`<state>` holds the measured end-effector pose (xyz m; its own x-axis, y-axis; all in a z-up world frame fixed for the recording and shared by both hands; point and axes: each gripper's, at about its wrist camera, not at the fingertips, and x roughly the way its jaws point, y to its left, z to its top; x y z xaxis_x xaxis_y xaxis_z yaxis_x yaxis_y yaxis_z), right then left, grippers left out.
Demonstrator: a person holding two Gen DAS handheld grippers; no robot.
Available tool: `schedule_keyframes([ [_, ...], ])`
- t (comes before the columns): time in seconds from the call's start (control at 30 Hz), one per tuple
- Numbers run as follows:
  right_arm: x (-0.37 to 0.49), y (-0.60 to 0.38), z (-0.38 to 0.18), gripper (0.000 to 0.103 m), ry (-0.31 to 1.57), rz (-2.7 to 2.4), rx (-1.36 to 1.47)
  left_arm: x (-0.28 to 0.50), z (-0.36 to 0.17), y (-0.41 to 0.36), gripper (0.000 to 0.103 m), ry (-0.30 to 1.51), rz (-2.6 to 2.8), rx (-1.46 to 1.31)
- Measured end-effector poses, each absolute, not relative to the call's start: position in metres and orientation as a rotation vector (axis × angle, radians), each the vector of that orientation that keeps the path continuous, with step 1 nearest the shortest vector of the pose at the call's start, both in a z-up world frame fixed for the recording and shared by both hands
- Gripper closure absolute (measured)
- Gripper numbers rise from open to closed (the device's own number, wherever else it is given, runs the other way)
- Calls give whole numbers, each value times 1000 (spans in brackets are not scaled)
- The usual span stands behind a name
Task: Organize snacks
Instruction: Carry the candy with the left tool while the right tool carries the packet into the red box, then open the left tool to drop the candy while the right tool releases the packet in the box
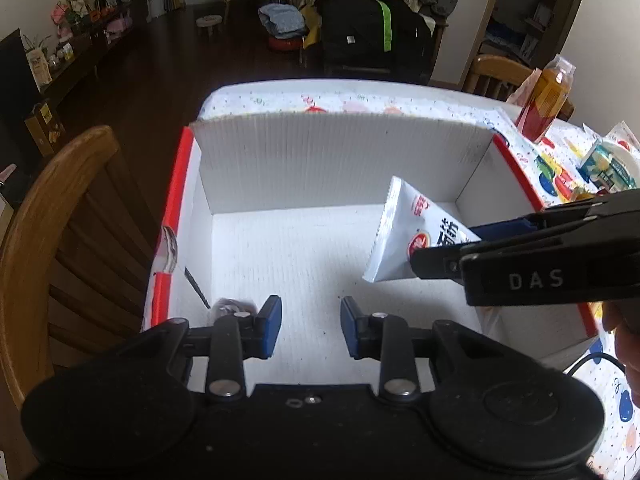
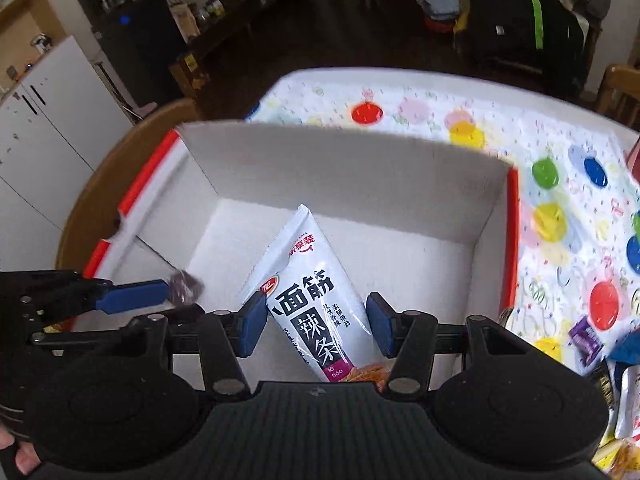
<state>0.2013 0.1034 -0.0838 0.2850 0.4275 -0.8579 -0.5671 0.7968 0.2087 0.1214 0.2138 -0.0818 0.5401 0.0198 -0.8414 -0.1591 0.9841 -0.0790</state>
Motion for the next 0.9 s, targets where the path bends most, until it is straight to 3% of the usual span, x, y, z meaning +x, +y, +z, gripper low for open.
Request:
schedule_keyframes([
  [0.43,201,112,-113,48,1178,642,-182,114,-95,217,71,1025,95,-186],
  [0.9,189,89,-80,39,1099,670,-132,99,-78,217,65,981,87,-204],
])
